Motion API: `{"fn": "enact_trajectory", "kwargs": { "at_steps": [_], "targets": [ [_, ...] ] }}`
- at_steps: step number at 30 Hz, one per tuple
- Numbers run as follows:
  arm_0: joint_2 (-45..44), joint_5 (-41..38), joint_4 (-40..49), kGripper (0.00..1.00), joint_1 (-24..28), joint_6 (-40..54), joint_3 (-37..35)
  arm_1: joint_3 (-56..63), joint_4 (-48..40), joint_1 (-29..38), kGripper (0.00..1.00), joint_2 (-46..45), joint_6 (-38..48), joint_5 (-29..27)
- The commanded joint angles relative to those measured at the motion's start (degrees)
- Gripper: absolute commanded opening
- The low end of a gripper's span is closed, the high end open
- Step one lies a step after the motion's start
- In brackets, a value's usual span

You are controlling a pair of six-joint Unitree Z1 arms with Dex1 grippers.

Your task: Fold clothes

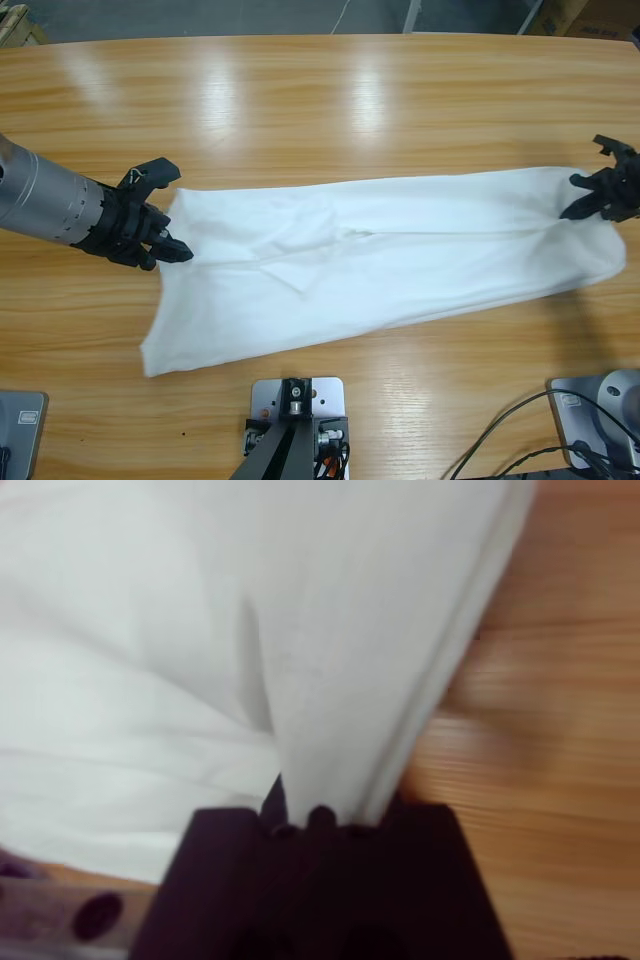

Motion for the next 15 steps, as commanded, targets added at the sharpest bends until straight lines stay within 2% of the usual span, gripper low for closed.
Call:
{"fn": "enact_trajectory", "kwargs": {
  "at_steps": [1,9,12,15],
  "targets": [
    [-1.8,0.1,0.7,0.430,-1.8,-2.6,1.7,-1.4,1.8,-0.2,0.000,-4.2,-0.4,-18.8],
    [-3.1,0.4,0.7,0.434,-3.3,-4.6,1.9,-2.2,4.3,-0.8,0.000,-9.2,1.4,-29.6],
    [-3.5,0.5,0.7,0.434,-3.3,-4.6,2.1,-2.5,5.6,-0.8,0.000,-10.1,1.6,-30.2],
    [-3.6,0.6,0.6,0.434,-3.3,-4.7,2.3,-2.8,8.3,1.2,0.000,-13.3,2.7,-27.0]
  ]
}}
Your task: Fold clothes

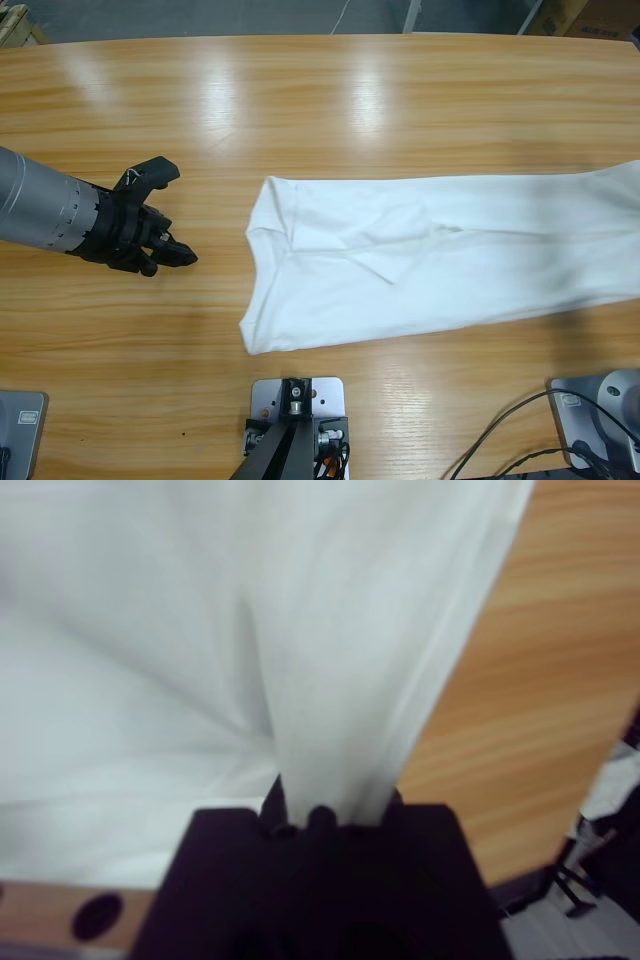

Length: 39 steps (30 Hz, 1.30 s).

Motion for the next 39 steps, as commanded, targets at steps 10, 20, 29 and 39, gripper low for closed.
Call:
{"fn": "enact_trajectory", "kwargs": {
  "at_steps": [10,20,29,39],
  "targets": [
    [-1.9,0.9,0.3,0.434,-0.8,-1.0,2.1,-11.4,20.6,33.9,0.000,-9.5,17.2,3.4],
    [-5.1,1.3,0.1,0.434,-0.9,-1.0,5.0,-27.6,28.9,58.1,0.000,2.8,29.9,5.4],
    [-7.6,1.8,-1.6,0.434,-0.9,-1.6,8.9,-43.6,35.0,67.5,0.000,14.9,34.0,6.6],
    [-8.7,2.0,-3.5,0.434,-0.9,-2.3,11.6,-51.6,38.2,74.1,0.000,23.3,35.4,8.6]
  ]
}}
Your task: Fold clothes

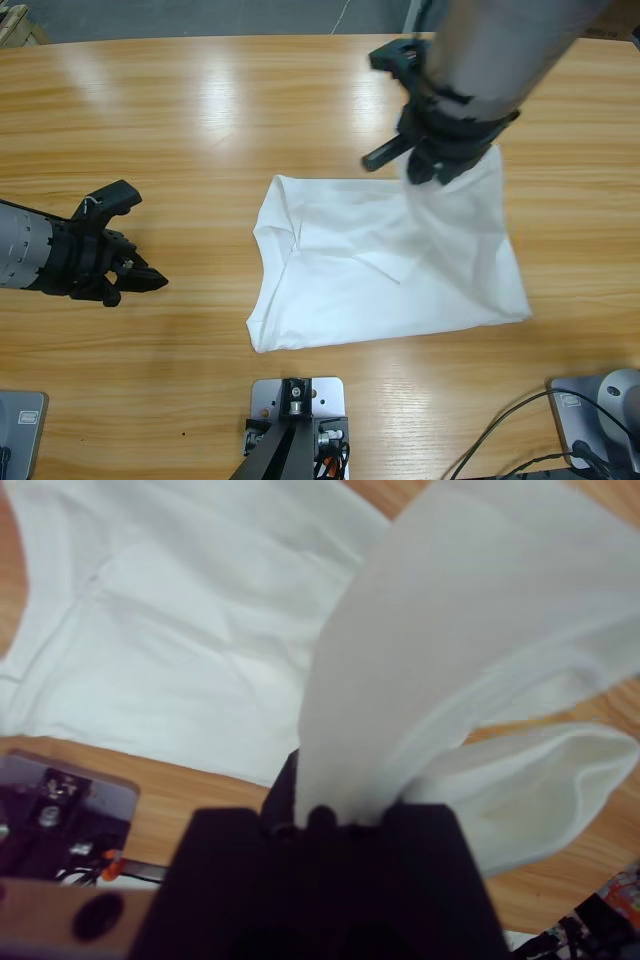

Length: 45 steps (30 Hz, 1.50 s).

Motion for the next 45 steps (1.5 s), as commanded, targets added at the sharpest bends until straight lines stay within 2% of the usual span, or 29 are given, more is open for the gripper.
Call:
{"fn": "enact_trajectory", "kwargs": {
  "at_steps": [1,10,18,24,27,28,29,30,32,39,43,45],
  "targets": [
    [-1.5,0.8,-1.6,0.434,-0.6,-1.3,3.0,-3.6,1.7,4.3,0.000,8.1,1.0,2.1],
    [-1.7,1.0,-1.6,0.434,-0.6,-1.3,3.2,-6.1,2.6,7.7,0.000,10.6,2.1,2.6],
    [-2.3,1.4,-1.6,0.434,-0.6,-1.5,3.4,-8.2,1.9,8.1,0.000,12.2,3.0,4.2],
    [-2.5,1.4,-1.7,0.434,-0.6,-1.5,3.6,-9.3,0.5,9.1,0.000,13.9,2.9,8.3],
    [-2.7,1.4,-1.7,0.434,-0.6,-1.5,3.6,-10.4,-0.6,9.8,0.000,14.3,3.0,8.7],
    [-2.8,1.4,-1.7,0.434,-0.6,-1.5,3.7,-10.4,-0.6,9.8,0.156,14.6,3.0,9.0],
    [-3.0,1.4,-1.7,0.434,-0.6,-1.5,3.8,-10.3,-0.6,9.8,0.693,14.8,2.9,9.2],
    [-3.0,1.4,-1.7,0.434,-0.6,-1.6,3.8,-10.3,-0.6,9.8,0.952,14.9,3.0,9.3],
    [-3.2,1.3,-1.7,0.434,-0.6,-1.6,3.9,-10.4,-2.0,9.9,1.000,14.7,2.9,10.0],
    [-3.5,1.3,-1.9,0.434,-0.6,-2.1,4.3,-10.7,-3.5,9.9,1.000,12.8,3.0,10.1],
    [-3.5,1.3,-2.3,0.434,-0.6,-2.2,4.4,-4.9,-3.1,6.1,1.000,1.8,-0.6,9.1],
    [-3.5,1.3,-2.3,0.434,-0.6,-2.2,4.4,2.3,-5.3,1.6,0.997,-8.0,-10.0,11.9]
  ]
}}
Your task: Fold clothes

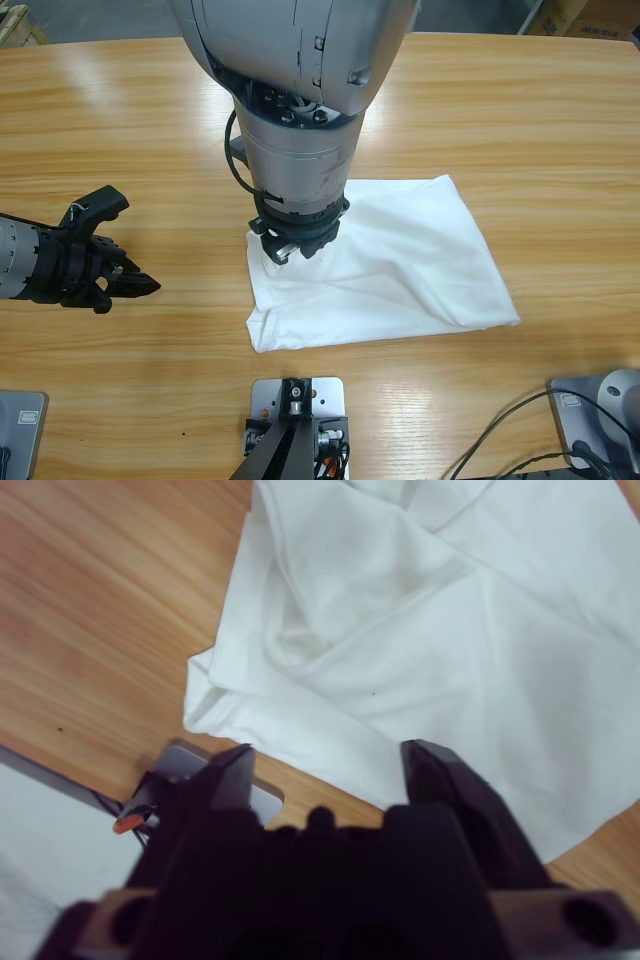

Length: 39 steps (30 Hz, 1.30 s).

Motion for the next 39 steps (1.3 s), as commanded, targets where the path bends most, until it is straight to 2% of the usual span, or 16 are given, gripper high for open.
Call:
{"fn": "enact_trajectory", "kwargs": {
  "at_steps": [1,3,4,5,6,7,10,12,15,19,33,36,39],
  "targets": [
    [-1.3,0.7,-1.1,0.434,-0.6,-0.5,1.7,16.2,-3.8,-9.6,0.991,-22.5,-17.5,6.4],
    [-0.9,0.1,-1.1,0.434,-0.6,-1.4,0.7,25.4,-8.5,-13.5,0.969,-29.0,-28.9,12.4],
    [-0.6,0.0,-1.0,0.434,-0.6,-1.6,0.1,32.9,-14.5,-16.2,0.959,-31.5,-34.8,15.4],
    [0.1,-0.2,-1.0,0.434,-0.6,-2.1,-0.6,39.1,-20.2,-18.2,0.943,-32.9,-38.4,17.2],
    [0.6,-0.3,-1.0,0.434,-0.6,-3.1,-1.2,44.4,-24.9,-20.6,0.885,-33.4,-41.6,18.8],
    [1.3,-0.7,-0.9,0.434,-0.6,-5.1,-1.9,47.7,-28.6,-22.2,0.881,-33.0,-43.6,20.9],
    [3.2,-1.1,-1.0,0.434,-0.6,-12.9,-3.4,58.4,-46.2,-23.8,0.769,-30.0,-45.2,27.2],
    [4.4,-1.1,-1.0,0.433,-0.6,-15.4,-4.8,64.1,-58.1,-23.8,0.758,-25.8,-43.3,29.7],
    [6.0,-1.2,-1.1,0.434,-0.6,-16.2,-7.2,67.3,-67.7,-24.7,0.688,-21.3,-40.6,32.7],
    [7.3,-1.2,-1.3,0.434,-0.6,-16.4,-8.2,67.1,-72.7,-26.2,0.688,-16.8,-39.1,34.6],
    [9.6,-1.3,-5.5,0.434,-0.6,-16.4,-5.6,65.5,-73.7,-31.6,0.680,-9.6,-39.0,38.8],
    [9.9,-1.2,-5.5,0.434,-0.6,-16.4,-5.6,65.4,-73.8,-31.6,0.595,-8.7,-39.0,40.9],
    [10.4,-1.2,-5.8,0.434,-0.6,-16.3,-5.6,65.5,-73.6,-31.6,0.417,-9.1,-39.0,43.8]
  ]
}}
